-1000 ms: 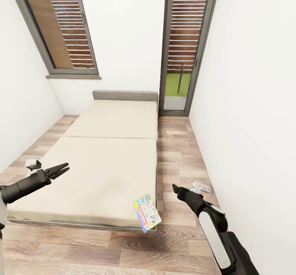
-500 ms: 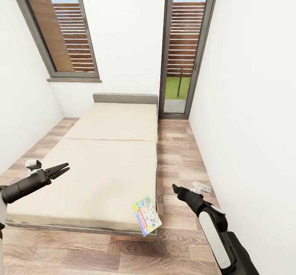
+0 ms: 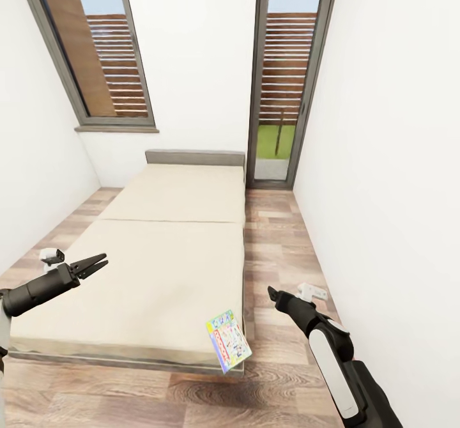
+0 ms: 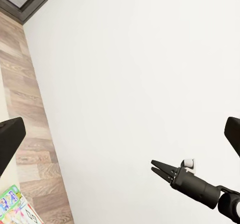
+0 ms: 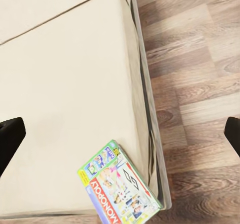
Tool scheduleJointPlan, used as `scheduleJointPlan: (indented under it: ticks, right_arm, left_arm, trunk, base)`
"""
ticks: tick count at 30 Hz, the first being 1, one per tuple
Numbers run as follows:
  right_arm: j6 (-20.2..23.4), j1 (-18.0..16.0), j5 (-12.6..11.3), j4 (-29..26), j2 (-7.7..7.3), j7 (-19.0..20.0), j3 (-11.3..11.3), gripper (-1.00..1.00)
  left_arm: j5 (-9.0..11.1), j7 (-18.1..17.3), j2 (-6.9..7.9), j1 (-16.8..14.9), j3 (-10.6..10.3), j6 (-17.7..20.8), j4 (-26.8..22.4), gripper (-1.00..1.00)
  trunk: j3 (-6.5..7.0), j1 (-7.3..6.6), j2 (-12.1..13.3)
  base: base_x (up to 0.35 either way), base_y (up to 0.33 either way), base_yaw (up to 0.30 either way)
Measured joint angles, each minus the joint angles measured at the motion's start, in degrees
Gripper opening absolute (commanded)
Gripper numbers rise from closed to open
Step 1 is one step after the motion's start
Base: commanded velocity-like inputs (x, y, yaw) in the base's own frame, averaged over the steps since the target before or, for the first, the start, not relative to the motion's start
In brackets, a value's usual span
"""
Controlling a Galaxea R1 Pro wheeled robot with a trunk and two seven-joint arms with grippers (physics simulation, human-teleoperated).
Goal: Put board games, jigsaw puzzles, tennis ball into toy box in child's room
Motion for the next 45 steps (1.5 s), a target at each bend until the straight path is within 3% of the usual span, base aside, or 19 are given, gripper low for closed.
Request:
scheduleJointPlan:
  ticks: [45]
  right_arm:
    - [-0.01, 0.01, -0.08, 0.04, 0.06, 0.04, -0.08, 1.00]
  left_arm:
    - [-0.07, -0.13, -0.96, 0.00, -0.12, -0.47, 0.00, 1.00]
  trunk:
    - [-3.83, 9.89, -18.07]
  base:
    - [0.000, 0.000, 0.000]
